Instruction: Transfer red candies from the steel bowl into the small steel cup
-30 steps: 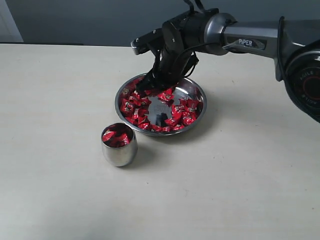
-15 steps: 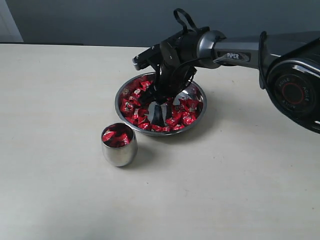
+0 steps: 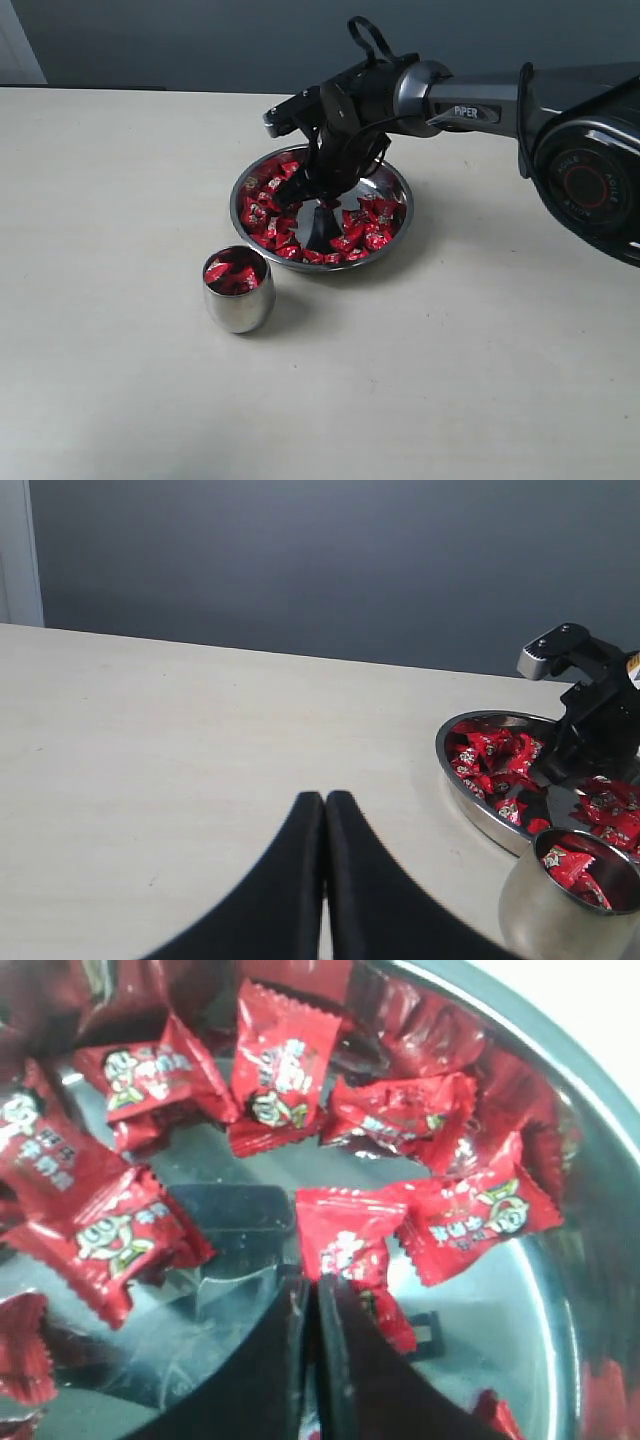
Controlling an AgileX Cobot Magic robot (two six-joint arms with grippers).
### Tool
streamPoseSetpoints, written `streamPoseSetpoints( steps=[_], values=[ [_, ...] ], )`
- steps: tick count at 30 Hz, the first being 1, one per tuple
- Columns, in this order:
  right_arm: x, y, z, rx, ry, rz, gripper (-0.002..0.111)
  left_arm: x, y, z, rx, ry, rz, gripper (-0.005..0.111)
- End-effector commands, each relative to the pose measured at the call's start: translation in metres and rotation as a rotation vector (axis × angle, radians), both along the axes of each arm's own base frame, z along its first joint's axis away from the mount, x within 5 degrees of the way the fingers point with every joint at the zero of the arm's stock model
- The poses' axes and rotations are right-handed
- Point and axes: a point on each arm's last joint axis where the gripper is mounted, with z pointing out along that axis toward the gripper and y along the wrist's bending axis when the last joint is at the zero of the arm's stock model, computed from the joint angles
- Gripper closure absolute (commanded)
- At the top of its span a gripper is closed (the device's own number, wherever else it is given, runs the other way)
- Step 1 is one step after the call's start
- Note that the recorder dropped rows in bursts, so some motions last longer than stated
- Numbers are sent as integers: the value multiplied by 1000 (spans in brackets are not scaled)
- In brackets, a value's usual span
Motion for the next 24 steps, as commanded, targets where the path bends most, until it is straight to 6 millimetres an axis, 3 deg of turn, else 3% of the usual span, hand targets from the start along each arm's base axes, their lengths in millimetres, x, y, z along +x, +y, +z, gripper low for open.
streamPoseSetpoints(
  steps=[1,8,16,24],
  values=[
    [-5,1,-1,6,51,71,104,0,0,0,-3,-8,-6,106],
    [-6,2,10,35,48,30,104,0,0,0,-3,-8,-6,106],
    [9,9,31,181,-148,-38,104,0,0,0,-3,-8,-6,106],
    [19,2,9,170,-161,-46,104,0,0,0,-3,-8,-6,106]
  ],
)
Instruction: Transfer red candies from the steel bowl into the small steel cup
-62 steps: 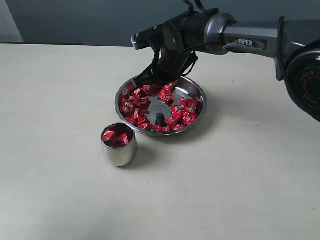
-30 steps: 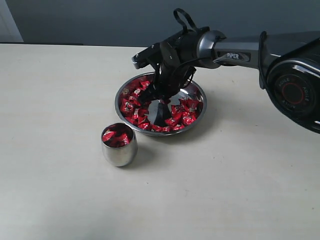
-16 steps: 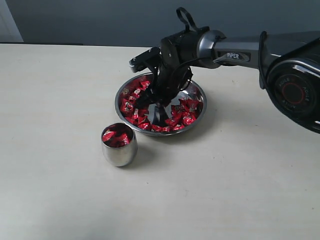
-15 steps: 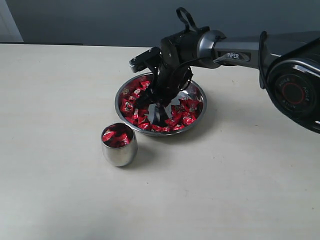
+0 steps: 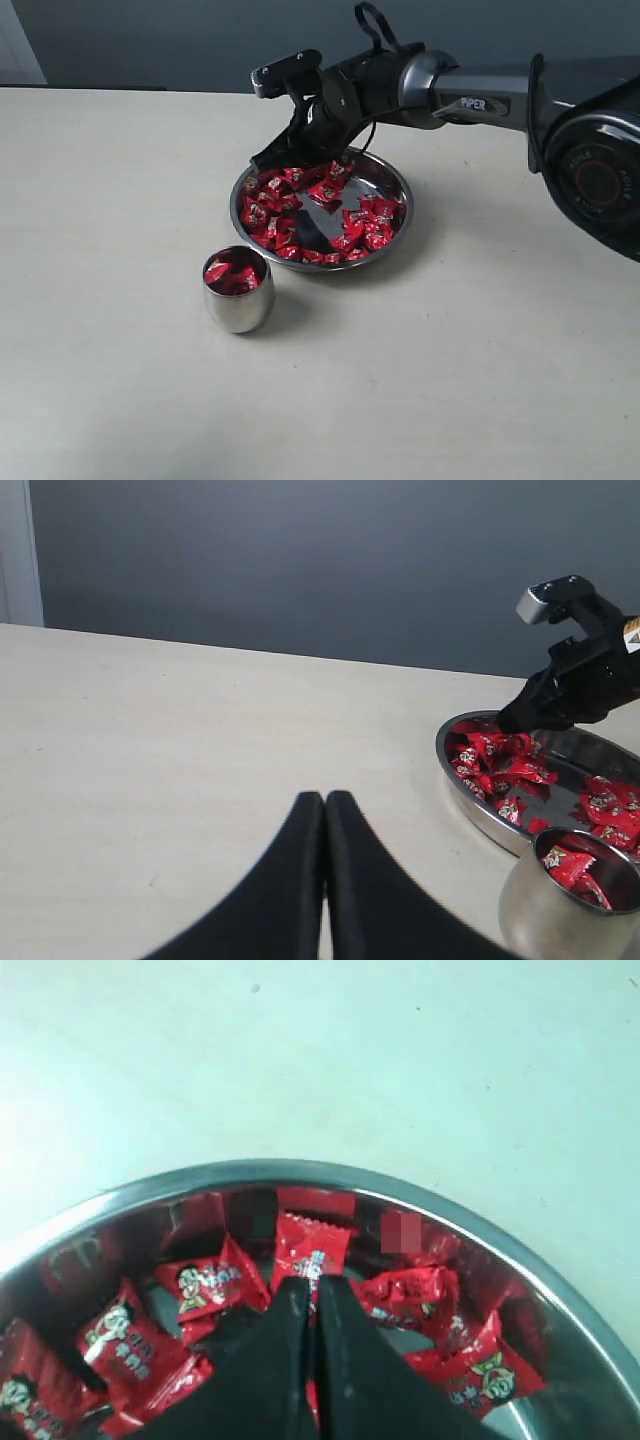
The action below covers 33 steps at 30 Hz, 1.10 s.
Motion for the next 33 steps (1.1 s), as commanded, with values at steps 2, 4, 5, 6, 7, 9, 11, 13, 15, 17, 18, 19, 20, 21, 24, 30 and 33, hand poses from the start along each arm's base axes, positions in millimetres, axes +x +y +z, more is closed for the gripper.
streamPoseSetpoints(
  steps=[2,4,5,6,7,9,11,13,15,17,18,19,20,21,24,30,33],
  values=[
    [8,-14,-17,-37,23,-21,104,0,0,0,-3,-8,-6,106],
    [8,-18,-20,-50,44,-27,104,0,0,0,-3,-8,-6,106],
    [8,-20,-22,-58,57,-33,104,0,0,0,-3,-8,-6,106],
    [8,-22,-23,-66,67,-34,104,0,0,0,-3,-8,-6,106],
    [8,-24,-24,-75,79,-38,104,0,0,0,-3,-8,-6,106],
    [6,-26,-26,-94,109,-42,104,0,0,0,-3,-8,-6,106],
    [3,-28,-27,-118,146,-44,104,0,0,0,-3,-8,-6,106],
    [0,-30,-29,-142,183,-47,104,0,0,0,-3,-8,-6,106],
    [-2,-31,-30,-160,211,-49,104,0,0,0,-3,-8,-6,106],
    [-5,-33,-31,-181,238,-50,104,0,0,0,-3,-8,-6,106],
    [-6,-34,-32,-191,253,-51,104,0,0,0,-3,-8,-6,106],
    [-7,-35,-32,-198,264,-52,104,0,0,0,-3,-8,-6,106],
    [-7,-35,-33,-201,269,-52,104,0,0,0,-3,-8,-6,106],
    [-8,-35,-33,-204,273,-52,104,0,0,0,-3,-8,-6,106],
    [-8,-35,-23,-195,259,-53,104,0,0,0,-3,-8,-6,106],
    [-8,-35,10,-183,191,-11,75,0,0,0,-3,-8,-6,106],
    [-10,-37,20,-185,191,-11,69,0,0,0,-3,-8,-6,106]
  ],
)
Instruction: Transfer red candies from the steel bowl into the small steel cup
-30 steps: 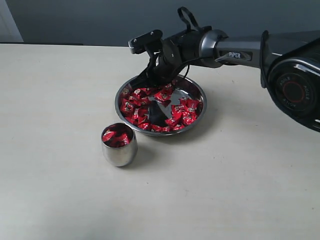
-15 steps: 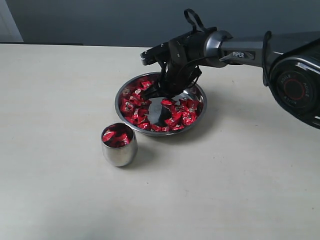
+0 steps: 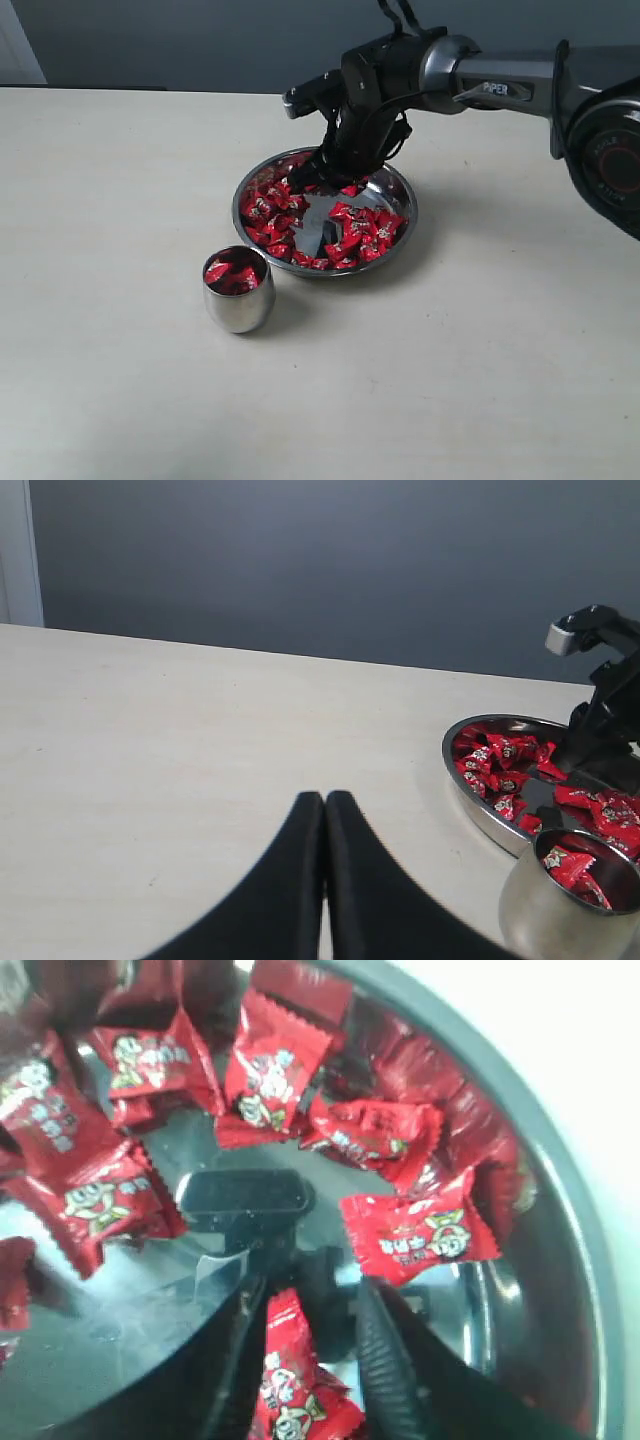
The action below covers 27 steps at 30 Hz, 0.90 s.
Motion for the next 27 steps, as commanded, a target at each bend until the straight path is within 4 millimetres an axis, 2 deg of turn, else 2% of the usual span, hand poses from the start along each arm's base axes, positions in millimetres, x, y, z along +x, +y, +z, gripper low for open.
streamPoseSetpoints(
  steps=[1,6,12,19,23,27],
  values=[
    [-3,-5,20,-10,-7,11,69,0,0,0,-3,-8,-6,106],
    [-9,-9,8,-81,84,48,69,0,0,0,-3,-8,-6,106],
    [-10,-5,-4,-60,112,64,63,0,0,0,-3,-8,-6,106],
    [-9,-4,-21,-58,137,68,63,0,0,0,-3,-8,-6,106],
    [-9,-3,-24,-56,134,68,63,0,0,0,-3,-8,-6,106],
    [-9,-3,-24,-57,136,68,79,0,0,0,-3,-8,-6,106]
  ],
)
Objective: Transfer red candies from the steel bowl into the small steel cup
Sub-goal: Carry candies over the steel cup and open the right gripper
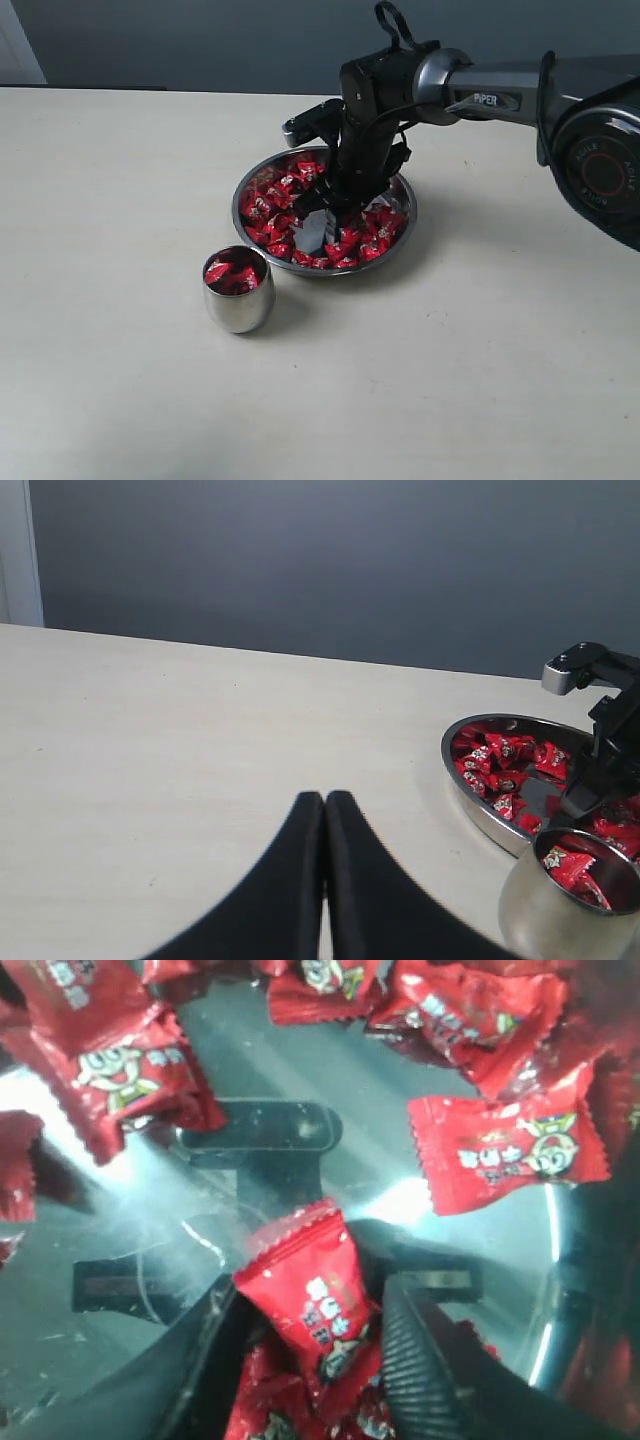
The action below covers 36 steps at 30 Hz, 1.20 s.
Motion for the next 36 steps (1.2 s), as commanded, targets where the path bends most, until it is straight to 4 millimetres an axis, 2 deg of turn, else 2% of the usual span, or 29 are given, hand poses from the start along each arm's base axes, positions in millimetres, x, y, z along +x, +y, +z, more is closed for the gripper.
streamPoseSetpoints(
  steps=[1,4,6,8,14,18,21,23,27,30,32,33,34,36],
  values=[
    [1,-2,-4,-4,2,1,87,0,0,0,-3,-8,-6,106],
    [1,-2,-1,-1,-3,1,104,0,0,0,-3,-8,-6,106],
    [1,-2,4,4,-12,1,109,0,0,0,-3,-8,-6,106],
    [1,-2,10,11,-22,0,109,0,0,0,-3,-8,-6,106],
    [-2,1,45,101,-55,-27,109,0,0,0,-3,-8,-6,106],
    [-23,15,77,224,33,36,109,0,0,0,-3,-8,-6,106],
    [-53,32,94,294,181,187,109,0,0,0,-3,-8,-6,106],
    [-67,45,104,304,183,256,109,0,0,0,-3,-8,-6,106],
    [-90,67,107,286,196,362,109,0,0,0,-3,-8,-6,106],
    [-101,80,100,249,196,412,109,0,0,0,-3,-8,-6,106],
    [-106,85,95,223,203,449,103,0,0,0,-3,-8,-6,106],
    [-107,85,93,219,220,465,97,0,0,0,-3,-8,-6,106],
    [-109,84,91,209,238,475,84,0,0,0,-3,-8,-6,106],
    [-110,83,91,197,258,481,75,0,0,0,-3,-8,-6,106]
  ],
)
